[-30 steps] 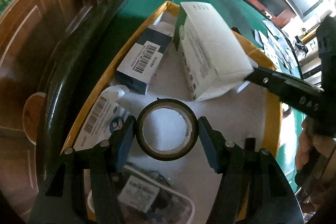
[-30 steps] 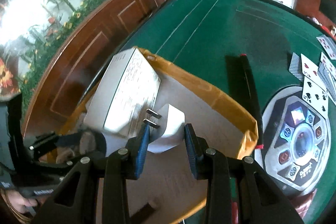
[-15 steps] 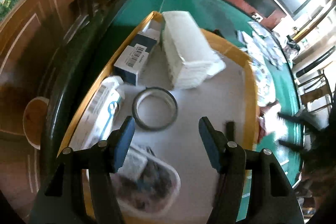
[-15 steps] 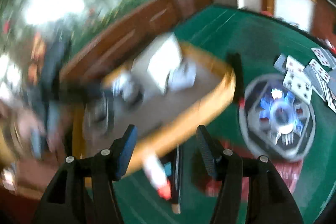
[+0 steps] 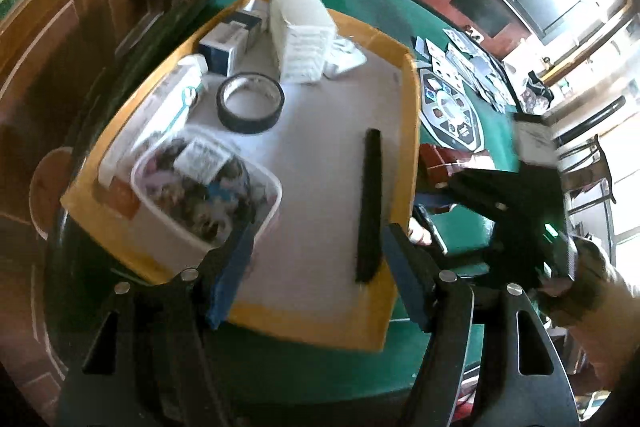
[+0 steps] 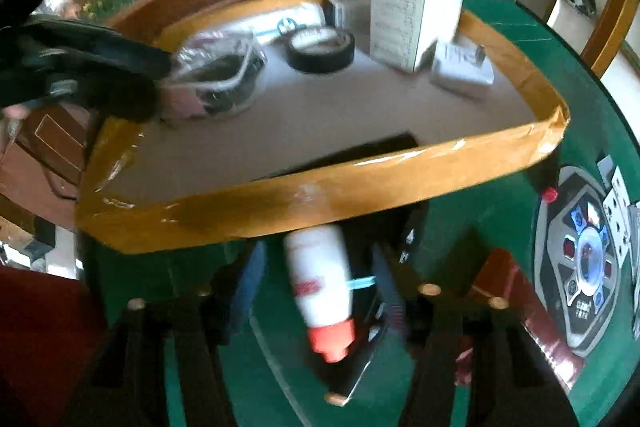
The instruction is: Organize objects
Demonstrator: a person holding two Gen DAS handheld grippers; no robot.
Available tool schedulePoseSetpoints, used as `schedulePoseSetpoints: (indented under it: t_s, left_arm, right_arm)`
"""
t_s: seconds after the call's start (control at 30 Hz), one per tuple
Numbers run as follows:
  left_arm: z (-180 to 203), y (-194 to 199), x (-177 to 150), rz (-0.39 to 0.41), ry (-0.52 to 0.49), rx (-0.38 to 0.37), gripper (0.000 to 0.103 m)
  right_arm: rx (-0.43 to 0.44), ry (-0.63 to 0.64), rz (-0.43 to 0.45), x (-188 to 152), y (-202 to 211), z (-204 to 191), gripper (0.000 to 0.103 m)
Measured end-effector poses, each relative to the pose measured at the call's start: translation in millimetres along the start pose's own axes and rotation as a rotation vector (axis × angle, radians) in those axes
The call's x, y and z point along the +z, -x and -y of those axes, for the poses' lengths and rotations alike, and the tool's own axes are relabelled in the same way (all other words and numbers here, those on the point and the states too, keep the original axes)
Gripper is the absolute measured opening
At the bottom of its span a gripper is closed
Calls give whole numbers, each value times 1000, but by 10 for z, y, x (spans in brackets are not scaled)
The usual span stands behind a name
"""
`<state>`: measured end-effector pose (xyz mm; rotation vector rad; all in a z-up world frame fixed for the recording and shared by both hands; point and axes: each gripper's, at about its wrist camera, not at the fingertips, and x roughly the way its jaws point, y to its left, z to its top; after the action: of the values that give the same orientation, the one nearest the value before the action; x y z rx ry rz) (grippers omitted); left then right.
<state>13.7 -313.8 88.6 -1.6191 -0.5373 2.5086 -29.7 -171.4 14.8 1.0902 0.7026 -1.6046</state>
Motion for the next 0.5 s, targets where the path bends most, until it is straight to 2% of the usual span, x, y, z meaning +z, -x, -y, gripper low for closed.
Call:
schedulePoseSetpoints:
  t_s: [0.03, 0.1, 0.2, 0.27, 0.33, 0.5]
  left_arm:
    - [11, 12, -23, 2, 4, 0, 68]
    - [26, 21, -44, 4, 6, 3, 68]
    - [31, 18, -81, 2, 14, 5, 68]
    - [53, 31, -101, 7, 16, -1, 68]
    - [101, 27, -111, 9, 12, -12, 68]
    - [363, -33, -116, 6, -41, -23, 68]
  right_arm:
    - [13, -21, -7, -6, -42, 51, 40]
    - [-8, -37, 8, -12, -25, 73, 26]
    - [0, -97, -14, -116, 42, 131, 25]
    - [-6, -144, -26, -309, 150, 188, 25]
    - [1, -205, -36, -594, 306, 248, 25]
    - [-49, -304, -63, -1260, 640, 310, 26]
